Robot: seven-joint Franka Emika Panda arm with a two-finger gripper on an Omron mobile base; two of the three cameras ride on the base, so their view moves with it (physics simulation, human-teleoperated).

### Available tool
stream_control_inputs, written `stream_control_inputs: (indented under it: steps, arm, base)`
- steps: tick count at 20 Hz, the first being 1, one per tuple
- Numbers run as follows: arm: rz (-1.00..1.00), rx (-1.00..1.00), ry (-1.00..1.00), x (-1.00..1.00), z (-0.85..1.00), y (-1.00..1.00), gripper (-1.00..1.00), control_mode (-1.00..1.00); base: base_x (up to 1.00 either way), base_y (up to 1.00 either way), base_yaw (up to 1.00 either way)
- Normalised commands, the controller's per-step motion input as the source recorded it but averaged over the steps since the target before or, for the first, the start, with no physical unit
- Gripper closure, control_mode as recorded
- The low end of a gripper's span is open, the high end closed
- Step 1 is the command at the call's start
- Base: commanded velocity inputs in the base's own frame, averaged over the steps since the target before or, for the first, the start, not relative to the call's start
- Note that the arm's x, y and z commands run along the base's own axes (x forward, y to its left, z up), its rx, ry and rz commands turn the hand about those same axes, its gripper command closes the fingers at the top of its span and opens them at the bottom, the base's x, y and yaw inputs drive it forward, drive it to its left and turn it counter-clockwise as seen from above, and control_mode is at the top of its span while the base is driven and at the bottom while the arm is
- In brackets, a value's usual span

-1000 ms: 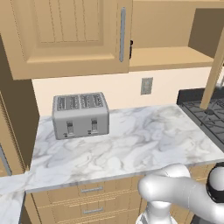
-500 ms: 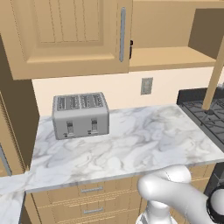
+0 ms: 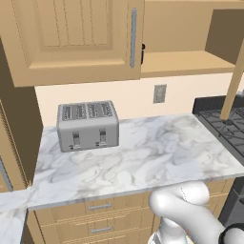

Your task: Open the cabinet, pick the kettle from the cabinet, and place it in the sink.

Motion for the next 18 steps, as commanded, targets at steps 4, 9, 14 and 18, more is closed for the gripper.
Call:
stream_control_inputs:
  steps: [4,9,14,18]
  arm:
    - [-0.16,0.00,0.00,-0.46,-0.17,0.28,-1.00,-1.00]
    - [-0.18,0.00,0.02,-0.40,-0.02,0.42,-1.00,-1.00]
    - [-0.17,0.00,0.01,-0.40,0.00,0.47,-1.00,-1.00]
    - [-0.13,0.00,0.00,-0.28,0.01,0.57,-1.00,-1.00]
  base:
    - [0.00,0.00,0.00]
    - [0.00,0.00,0.00]
    - [0.00,0.00,0.00]
    - [0.00,0.00,0.00]
